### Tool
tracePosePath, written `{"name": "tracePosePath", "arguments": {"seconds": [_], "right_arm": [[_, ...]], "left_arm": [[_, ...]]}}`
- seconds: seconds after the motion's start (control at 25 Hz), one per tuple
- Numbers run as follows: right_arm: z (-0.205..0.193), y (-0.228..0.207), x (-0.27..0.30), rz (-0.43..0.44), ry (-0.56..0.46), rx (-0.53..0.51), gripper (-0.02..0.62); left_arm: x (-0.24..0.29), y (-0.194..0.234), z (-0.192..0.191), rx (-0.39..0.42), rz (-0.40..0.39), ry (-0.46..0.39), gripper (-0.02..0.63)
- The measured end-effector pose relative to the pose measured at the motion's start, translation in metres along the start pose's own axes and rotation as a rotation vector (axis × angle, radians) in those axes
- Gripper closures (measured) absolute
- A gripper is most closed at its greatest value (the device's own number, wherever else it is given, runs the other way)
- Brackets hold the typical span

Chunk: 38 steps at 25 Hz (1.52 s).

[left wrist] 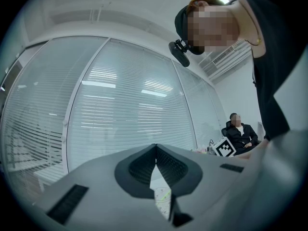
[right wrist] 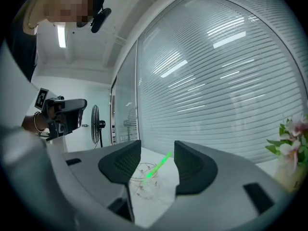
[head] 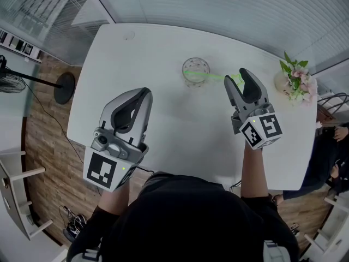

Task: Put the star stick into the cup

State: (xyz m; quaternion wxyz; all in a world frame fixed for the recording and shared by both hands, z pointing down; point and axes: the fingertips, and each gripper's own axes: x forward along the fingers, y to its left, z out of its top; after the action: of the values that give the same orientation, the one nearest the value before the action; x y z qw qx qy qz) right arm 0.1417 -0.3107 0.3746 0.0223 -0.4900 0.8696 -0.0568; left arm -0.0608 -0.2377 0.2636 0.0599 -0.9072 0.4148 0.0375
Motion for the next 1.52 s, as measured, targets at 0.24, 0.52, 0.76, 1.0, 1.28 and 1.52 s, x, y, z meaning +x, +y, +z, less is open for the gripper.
{"name": "tracePosePath", "arguments": {"seconds": [0.24,0.52,0.76,1.0,1.28,1.52], "right_arm": [[0.013,0.001,-0.006,-0.012,-0.015,-0.023,0.38],[0.03,0.008,-0.013,-0.014,-0.035,-0.056,0.377],[0.044,0.017,-0.023,-0.007,-0.05,-0.082,0.377],[0.058,0.026,-0.033,0.007,-0.071,-0.113,0.377],[0.063,0.031,-0.041,0.009,-0.074,-0.1,0.377],[0.071,0.037,-0.047,0.01,-0.077,-0.117,0.377]], "left_arm": [[0.002,-0.002,0.002,0.002,-0.011,-0.006,0.592],[0.004,-0.004,0.005,0.004,-0.028,-0.01,0.592],[0.006,-0.008,0.002,-0.006,-0.041,-0.008,0.592],[0.011,-0.012,0.0,-0.015,-0.056,-0.014,0.592],[0.016,-0.017,0.001,-0.022,-0.074,-0.025,0.592],[0.02,-0.02,0.002,-0.028,-0.09,-0.034,0.592]]}}
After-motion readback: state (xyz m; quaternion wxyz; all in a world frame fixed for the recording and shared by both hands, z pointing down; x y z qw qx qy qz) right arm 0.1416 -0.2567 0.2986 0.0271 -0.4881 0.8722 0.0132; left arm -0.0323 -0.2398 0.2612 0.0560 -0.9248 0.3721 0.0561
